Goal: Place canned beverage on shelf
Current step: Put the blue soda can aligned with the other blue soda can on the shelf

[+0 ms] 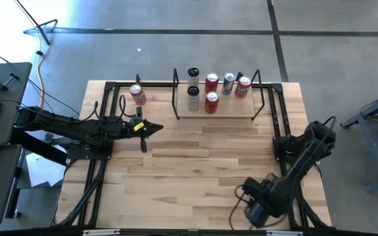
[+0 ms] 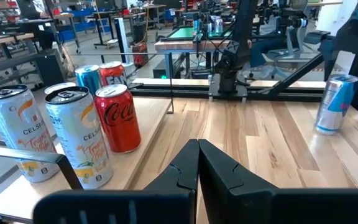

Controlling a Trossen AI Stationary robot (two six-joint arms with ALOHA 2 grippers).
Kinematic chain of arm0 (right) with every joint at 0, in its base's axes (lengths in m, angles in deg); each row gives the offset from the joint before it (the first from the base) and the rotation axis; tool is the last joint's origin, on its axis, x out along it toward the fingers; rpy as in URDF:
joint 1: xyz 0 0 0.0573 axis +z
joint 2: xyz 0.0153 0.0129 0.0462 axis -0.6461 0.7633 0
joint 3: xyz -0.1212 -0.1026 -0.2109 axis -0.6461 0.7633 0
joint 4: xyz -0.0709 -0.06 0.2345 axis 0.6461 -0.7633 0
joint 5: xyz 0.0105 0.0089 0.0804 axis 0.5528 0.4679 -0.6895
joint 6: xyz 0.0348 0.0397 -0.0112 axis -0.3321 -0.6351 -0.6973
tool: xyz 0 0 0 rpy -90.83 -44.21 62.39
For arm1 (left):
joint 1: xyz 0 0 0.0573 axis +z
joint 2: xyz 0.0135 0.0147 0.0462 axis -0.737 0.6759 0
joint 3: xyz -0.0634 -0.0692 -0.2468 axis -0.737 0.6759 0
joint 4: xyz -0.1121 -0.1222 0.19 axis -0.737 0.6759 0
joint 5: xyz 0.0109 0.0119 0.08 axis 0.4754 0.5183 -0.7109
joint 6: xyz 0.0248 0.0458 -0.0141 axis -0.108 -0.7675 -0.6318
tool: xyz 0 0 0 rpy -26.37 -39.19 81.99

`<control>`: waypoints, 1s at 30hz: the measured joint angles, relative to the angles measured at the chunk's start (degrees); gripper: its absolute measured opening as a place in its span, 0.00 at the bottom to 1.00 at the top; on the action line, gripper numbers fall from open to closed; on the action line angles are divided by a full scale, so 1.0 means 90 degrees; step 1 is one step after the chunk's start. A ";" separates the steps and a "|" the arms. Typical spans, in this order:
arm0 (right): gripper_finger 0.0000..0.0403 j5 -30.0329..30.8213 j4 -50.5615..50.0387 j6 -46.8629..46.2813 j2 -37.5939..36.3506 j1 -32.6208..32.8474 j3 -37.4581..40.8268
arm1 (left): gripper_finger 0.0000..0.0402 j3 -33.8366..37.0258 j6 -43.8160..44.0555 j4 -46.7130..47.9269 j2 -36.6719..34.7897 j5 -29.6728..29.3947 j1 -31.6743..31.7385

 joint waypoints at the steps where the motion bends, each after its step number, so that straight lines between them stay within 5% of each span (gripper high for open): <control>1: 0.56 0.0026 -0.0031 0.0164 -0.0012 -0.0108 0.0000 | 0.00 0.0000 0.0021 0.0000 0.0000 0.0000 0.0000; 10: 0.56 0.0148 -0.0614 0.2660 -0.0594 -0.1700 -0.0005 | 0.00 0.0002 0.0100 -0.0002 0.0000 0.0000 0.0000; 23: 0.56 0.0636 -0.0439 0.8640 -0.1059 -0.6727 -0.0015 | 0.00 0.0000 0.0107 -0.0005 0.0000 0.0002 -0.0158; 30: 0.56 0.0637 -0.0335 1.0428 -0.0888 -0.8382 -0.0847 | 0.00 0.0000 0.0236 0.0040 0.0000 -0.0001 -0.0106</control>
